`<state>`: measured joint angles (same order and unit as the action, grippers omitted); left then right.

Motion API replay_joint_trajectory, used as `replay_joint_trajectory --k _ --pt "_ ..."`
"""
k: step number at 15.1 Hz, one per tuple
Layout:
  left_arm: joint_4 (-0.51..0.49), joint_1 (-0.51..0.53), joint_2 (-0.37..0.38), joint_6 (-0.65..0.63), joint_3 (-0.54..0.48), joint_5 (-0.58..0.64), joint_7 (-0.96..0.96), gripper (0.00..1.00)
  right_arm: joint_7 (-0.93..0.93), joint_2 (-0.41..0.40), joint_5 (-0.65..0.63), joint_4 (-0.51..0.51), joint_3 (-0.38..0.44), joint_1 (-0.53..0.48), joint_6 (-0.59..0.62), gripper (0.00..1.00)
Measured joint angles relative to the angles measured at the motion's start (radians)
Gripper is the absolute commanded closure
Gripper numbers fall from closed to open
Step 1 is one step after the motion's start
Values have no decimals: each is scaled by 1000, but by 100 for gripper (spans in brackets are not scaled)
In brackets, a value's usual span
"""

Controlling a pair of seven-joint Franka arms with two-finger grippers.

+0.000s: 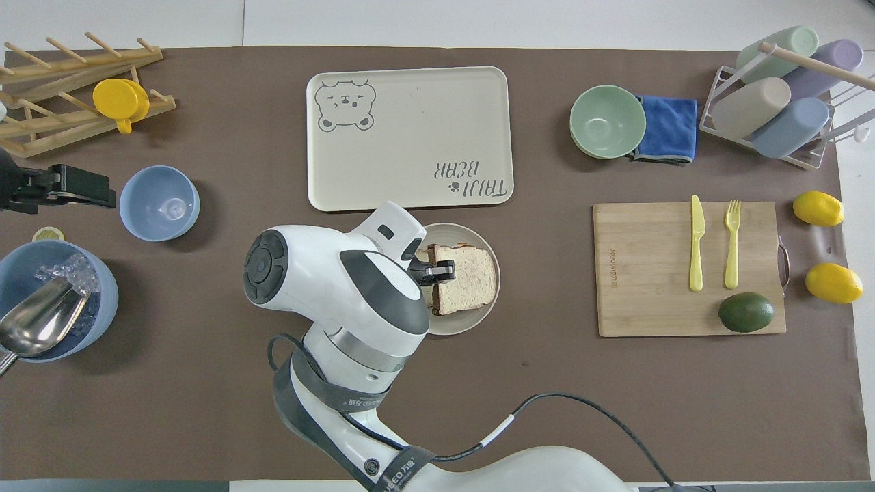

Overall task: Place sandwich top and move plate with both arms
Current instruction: 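Lower the bread onto the fried egg and open the right gripper, then withdraw the right gripper while the left gripper reaches toward the plate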

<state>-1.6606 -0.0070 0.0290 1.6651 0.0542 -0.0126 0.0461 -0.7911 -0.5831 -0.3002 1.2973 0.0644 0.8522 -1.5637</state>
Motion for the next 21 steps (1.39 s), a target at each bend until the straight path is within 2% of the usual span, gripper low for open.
replay_joint_trajectory --k 2,4,5,6,8,17,21 --pt "-6 0 3 -2 -3 0 0 0 -31 -4 3 11 0 -1 -21 98" --pt "-11 0 8 -2 -3 0 0 0 -50 -8 3 20 0 1 -32 92" --pt "-13 0 10 -2 -3 0 0 0 -59 -9 3 21 0 1 -36 79" --pt "-14 0 11 -2 -3 0 0 0 -71 -9 3 22 0 1 -39 62" --pt "-16 0 12 -2 -3 0 0 0 -91 -9 4 24 0 1 -51 0" --pt "-27 0 14 -1 -3 -2 0 0 -108 1 8 18 1 -14 -66 0" --pt "-76 -1 29 40 -1 -30 0 0 -24 61 110 9 5 -132 -68 0"
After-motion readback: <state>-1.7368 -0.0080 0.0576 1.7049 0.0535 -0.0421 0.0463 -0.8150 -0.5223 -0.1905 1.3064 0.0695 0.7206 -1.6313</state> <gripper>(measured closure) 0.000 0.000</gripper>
